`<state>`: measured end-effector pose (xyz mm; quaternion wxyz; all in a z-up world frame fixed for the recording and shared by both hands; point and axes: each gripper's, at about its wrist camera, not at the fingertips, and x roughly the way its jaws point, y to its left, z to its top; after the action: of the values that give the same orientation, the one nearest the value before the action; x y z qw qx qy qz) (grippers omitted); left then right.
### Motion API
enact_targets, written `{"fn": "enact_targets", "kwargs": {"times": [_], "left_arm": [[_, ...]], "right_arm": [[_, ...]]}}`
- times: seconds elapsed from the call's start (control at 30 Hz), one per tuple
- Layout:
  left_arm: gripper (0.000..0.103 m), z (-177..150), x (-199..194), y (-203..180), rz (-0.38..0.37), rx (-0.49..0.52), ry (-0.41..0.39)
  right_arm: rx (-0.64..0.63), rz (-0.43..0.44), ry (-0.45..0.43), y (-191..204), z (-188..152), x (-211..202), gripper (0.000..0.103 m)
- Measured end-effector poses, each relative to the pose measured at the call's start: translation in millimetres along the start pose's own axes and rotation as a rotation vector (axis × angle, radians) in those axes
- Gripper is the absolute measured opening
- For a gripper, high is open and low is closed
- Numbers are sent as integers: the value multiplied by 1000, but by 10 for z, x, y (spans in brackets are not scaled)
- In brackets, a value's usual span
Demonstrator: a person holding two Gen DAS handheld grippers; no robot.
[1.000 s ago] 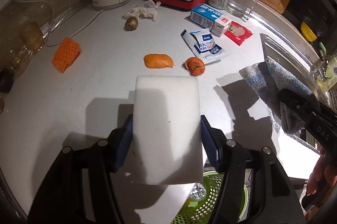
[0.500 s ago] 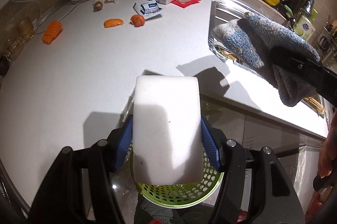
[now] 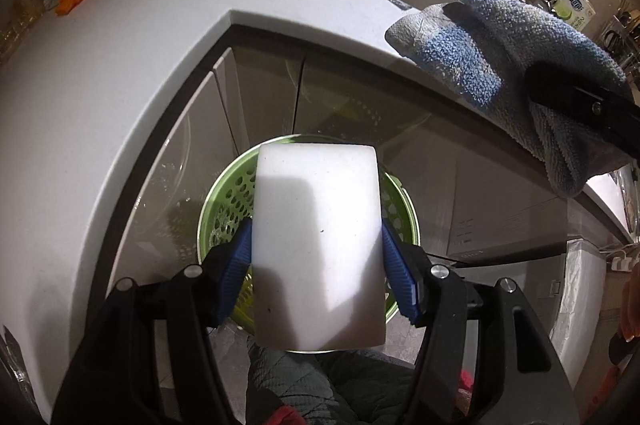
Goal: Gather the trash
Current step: 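Drop the foam block into the basket with the left tool while the right tool drops the towel in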
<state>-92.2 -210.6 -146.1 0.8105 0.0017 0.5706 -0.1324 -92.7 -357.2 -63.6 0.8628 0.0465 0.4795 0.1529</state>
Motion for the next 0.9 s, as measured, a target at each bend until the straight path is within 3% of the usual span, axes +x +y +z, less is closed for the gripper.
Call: {"fn": "enact_targets", "kwargs": {"times": [0.27, 0.37, 0.67, 0.9], "left_arm": [[65, -132, 286, 94, -21, -35, 73], [73, -146, 274, 100, -18, -32, 66], [74, -133, 100, 61, -16, -31, 41], [75, -167, -17, 98, -4, -40, 19]], "right_arm": [[13, 6, 58, -4, -143, 194, 20], [9, 8, 62, 14, -157, 206, 20], [-22, 28, 69, 75, -148, 246, 20], [-40, 52, 133, 125, -280, 460, 20]]}}
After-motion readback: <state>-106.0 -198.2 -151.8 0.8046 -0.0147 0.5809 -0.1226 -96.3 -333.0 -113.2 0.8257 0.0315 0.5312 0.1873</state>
